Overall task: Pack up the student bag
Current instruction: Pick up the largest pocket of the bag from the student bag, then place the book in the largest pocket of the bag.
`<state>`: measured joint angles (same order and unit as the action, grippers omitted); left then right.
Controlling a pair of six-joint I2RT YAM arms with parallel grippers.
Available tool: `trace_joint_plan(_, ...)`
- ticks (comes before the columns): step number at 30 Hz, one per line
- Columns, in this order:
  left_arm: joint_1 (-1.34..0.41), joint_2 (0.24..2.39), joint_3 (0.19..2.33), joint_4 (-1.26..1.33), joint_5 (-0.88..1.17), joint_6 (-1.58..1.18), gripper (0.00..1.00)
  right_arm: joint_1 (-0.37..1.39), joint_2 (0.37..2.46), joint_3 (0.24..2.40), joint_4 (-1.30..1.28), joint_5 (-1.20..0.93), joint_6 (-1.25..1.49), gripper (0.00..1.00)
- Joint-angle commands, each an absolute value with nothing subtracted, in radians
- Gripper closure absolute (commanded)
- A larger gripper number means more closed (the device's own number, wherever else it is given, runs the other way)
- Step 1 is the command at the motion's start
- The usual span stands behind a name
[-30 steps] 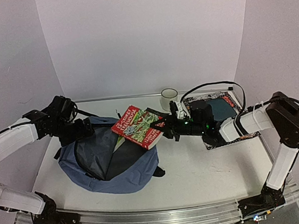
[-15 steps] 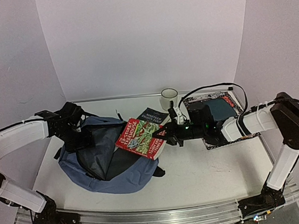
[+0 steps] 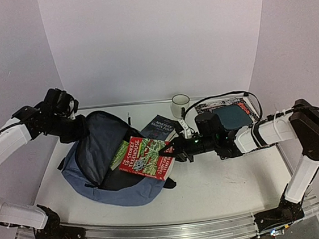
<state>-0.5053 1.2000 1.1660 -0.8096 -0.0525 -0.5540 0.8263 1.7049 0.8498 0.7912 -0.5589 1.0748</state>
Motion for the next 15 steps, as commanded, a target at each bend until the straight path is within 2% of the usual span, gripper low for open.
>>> trace_joint_plan(1, -0.502, 1.139, 1.295, -0.775, -0.037, -0.509, 1.0, 0.845, 1.729, 0.97, 0.879, -0.61, 1.084, 1.0)
trace_joint_plan(15, -0.503, 1.12, 1.388, -0.689, 0.203, -0.544, 1.0, 0.871, 1.958, 1.167, 1.036, -0.561, 1.302, 1.0)
